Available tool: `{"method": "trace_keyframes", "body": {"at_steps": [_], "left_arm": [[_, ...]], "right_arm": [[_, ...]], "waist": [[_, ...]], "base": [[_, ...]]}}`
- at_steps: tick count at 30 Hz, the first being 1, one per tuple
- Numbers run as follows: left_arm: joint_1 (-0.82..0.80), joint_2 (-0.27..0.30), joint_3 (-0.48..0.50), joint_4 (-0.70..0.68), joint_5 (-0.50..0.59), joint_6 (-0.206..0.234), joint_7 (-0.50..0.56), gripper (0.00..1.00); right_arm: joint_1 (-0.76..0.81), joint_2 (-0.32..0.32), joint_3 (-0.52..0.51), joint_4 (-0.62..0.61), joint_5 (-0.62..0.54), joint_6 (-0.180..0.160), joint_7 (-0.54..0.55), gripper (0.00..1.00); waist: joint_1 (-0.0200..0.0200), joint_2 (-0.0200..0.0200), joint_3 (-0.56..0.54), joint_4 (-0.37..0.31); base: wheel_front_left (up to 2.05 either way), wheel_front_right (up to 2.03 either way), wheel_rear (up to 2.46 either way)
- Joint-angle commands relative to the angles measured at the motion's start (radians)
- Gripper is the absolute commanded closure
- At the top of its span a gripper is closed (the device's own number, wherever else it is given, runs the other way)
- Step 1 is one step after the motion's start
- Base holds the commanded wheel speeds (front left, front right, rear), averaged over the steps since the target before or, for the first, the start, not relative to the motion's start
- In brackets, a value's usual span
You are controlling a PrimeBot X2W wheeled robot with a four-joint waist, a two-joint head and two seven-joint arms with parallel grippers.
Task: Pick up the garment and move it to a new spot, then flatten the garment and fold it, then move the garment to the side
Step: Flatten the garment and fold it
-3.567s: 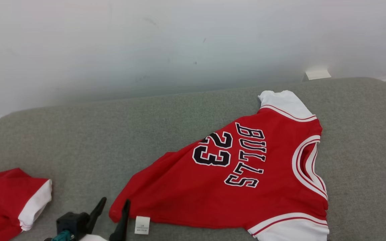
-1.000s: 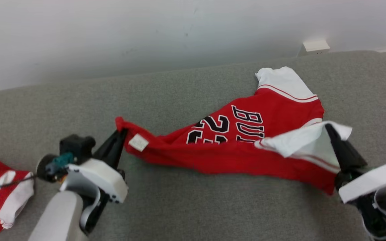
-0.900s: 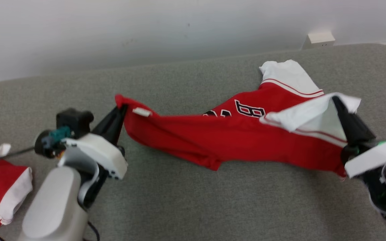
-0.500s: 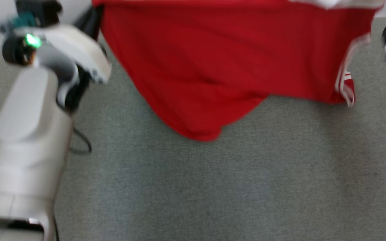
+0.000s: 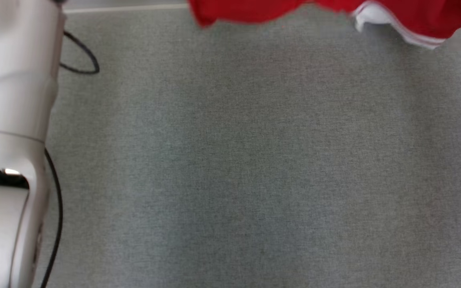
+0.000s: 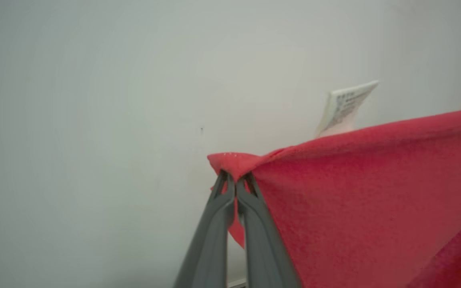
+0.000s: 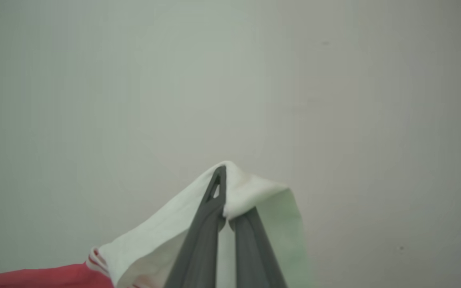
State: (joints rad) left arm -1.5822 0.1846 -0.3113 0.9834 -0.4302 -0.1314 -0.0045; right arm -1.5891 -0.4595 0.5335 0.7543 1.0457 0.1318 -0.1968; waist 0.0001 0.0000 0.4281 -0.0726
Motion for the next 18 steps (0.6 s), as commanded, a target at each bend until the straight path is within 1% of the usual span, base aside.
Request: {"method": "trace_keyframes", "body": {"at_steps": [1,5,7,9,13,18], "left_arm": [[-0.026,0.003,-0.010,0.010,0.007,0.002,-0.010,1.00],[-0.078,0.004,-0.047,0.035,-0.033,0.002,-0.019,1.00],[-0.083,0.016,-0.071,0.043,-0.054,0.002,-0.020,1.00],[-0.071,0.033,-0.089,0.055,-0.074,0.002,-0.020,1.00],[0.004,0.048,-0.153,0.070,-0.116,0.002,-0.003,1.00],[0.161,0.088,-0.303,0.012,-0.184,0.002,0.044,1.00]], "right_arm": [[-0.028,-0.019,0.009,-0.002,0.008,-0.002,-0.009,1.00],[-0.082,-0.058,0.037,-0.016,0.030,-0.002,-0.028,1.00],[-0.081,-0.068,0.057,-0.023,0.051,-0.002,-0.032,1.00],[-0.057,-0.076,0.091,-0.036,0.070,-0.002,-0.013,1.00],[0.018,-0.108,0.178,-0.072,0.115,-0.002,0.022,1.00],[0.160,-0.149,0.293,-0.152,0.176,-0.002,0.063,1.00]], "waist": [[-0.0001,0.0000,0.004,0.004],[-0.0001,0.0000,-0.001,0.005],[-0.0001,0.0000,-0.006,0.004],[-0.0001,0.0000,-0.016,0.002],[-0.0001,0.0000,-0.048,0.004],[-0.0001,0.0000,-0.115,0.008]], "base": [[0.00,0.00,0.00],[0.00,0.00,0.00],[0.00,0.00,0.00],[0.00,0.00,0.00],[0.00,0.00,0.00],[0.00,0.00,0.00]]}}
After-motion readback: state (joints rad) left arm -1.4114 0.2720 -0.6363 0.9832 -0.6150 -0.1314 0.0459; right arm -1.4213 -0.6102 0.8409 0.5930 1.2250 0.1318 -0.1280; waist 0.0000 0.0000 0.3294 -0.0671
